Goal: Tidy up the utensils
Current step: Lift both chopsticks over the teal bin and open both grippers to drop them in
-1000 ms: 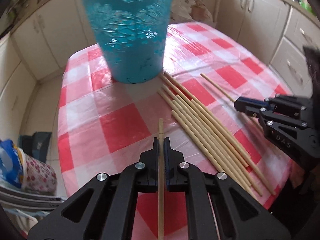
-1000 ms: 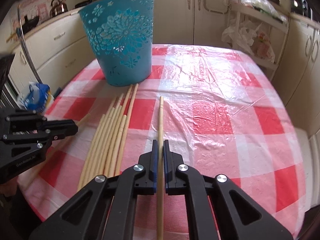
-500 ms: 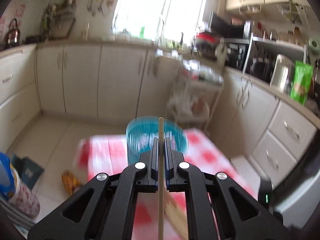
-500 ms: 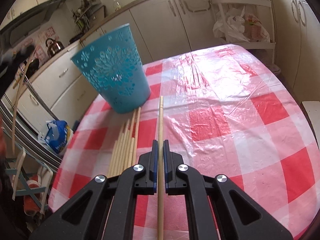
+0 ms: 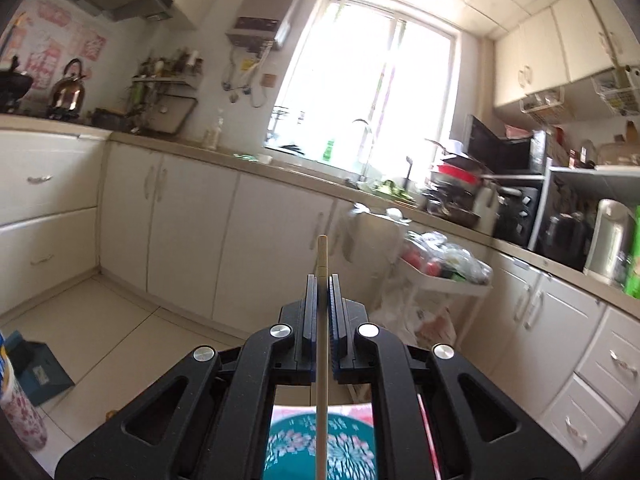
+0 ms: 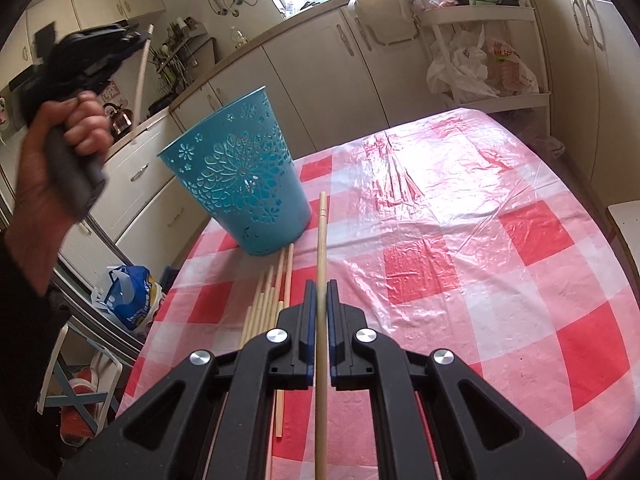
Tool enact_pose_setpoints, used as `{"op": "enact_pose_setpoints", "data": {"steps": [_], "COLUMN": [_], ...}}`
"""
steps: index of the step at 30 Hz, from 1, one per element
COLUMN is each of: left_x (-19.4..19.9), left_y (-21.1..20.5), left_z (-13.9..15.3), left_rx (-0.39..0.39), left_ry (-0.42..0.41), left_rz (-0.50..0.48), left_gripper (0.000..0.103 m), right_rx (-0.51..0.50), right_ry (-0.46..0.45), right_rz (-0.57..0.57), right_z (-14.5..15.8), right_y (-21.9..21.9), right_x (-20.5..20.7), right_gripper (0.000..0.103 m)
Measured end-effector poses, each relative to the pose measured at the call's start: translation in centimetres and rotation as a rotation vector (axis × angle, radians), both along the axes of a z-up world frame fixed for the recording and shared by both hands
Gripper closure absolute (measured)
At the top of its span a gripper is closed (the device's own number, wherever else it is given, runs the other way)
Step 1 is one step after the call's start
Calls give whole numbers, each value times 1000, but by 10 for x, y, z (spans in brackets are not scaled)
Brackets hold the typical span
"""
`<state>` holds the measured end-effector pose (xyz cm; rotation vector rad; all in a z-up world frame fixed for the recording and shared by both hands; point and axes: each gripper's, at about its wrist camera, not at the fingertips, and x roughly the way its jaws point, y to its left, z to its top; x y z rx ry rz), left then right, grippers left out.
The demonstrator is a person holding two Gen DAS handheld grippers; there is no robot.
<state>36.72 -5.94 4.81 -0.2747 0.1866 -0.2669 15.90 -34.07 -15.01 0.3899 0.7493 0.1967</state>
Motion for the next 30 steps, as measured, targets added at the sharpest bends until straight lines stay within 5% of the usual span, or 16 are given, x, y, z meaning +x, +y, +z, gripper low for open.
{"op": "enact_pose_setpoints", "data": {"steps": [5,16,22,30], "left_x": [25,27,-29,-97], "left_y": [-10,-16,32,97], "left_z": [-21,-61,-73,-119], "left_rx": [3,192,136,16], "left_ry": [57,264,260,348], "left_rz": [43,6,60,103], "left_gripper": [98,94,67,58], "right_rx": [-13,-9,75,102], "right_ry": [-1,-35,-140,-373], "right_rz": [5,-9,-27,-27], "right_z": [1,7,40,126], "right_y": [2,-2,-1,45], "right_x": [0,-2,4,81], "right_gripper": [97,97,97,97]}}
